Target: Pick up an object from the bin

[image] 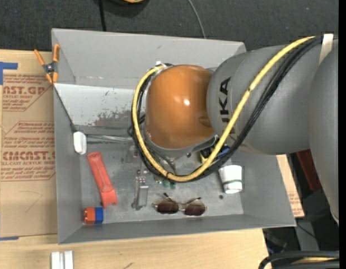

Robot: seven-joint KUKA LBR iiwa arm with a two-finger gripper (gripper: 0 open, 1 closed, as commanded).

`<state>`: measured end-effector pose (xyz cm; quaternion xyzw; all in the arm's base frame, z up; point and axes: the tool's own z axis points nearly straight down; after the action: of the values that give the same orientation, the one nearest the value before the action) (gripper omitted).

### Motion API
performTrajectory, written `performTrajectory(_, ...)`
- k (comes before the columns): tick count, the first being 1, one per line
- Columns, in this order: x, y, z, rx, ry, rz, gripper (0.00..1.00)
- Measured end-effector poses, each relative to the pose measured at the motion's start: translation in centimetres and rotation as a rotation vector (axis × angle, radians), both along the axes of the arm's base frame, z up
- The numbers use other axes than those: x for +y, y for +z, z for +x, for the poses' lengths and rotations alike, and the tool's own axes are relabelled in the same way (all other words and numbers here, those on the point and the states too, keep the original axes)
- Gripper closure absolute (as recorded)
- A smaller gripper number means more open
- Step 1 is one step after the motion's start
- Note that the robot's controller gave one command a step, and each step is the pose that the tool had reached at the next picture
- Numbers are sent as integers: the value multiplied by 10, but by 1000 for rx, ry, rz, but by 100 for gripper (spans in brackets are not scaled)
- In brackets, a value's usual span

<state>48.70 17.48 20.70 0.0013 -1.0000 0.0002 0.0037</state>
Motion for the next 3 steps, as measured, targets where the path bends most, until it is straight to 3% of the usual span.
performTrajectory(1, -1, 4, 2, -8, -2, 2, 0)
performTrajectory(2, -42, -41, 0, -11, 49, 4, 0)
performTrajectory(3, -59, -106, 8, -10, 75, 2, 0)
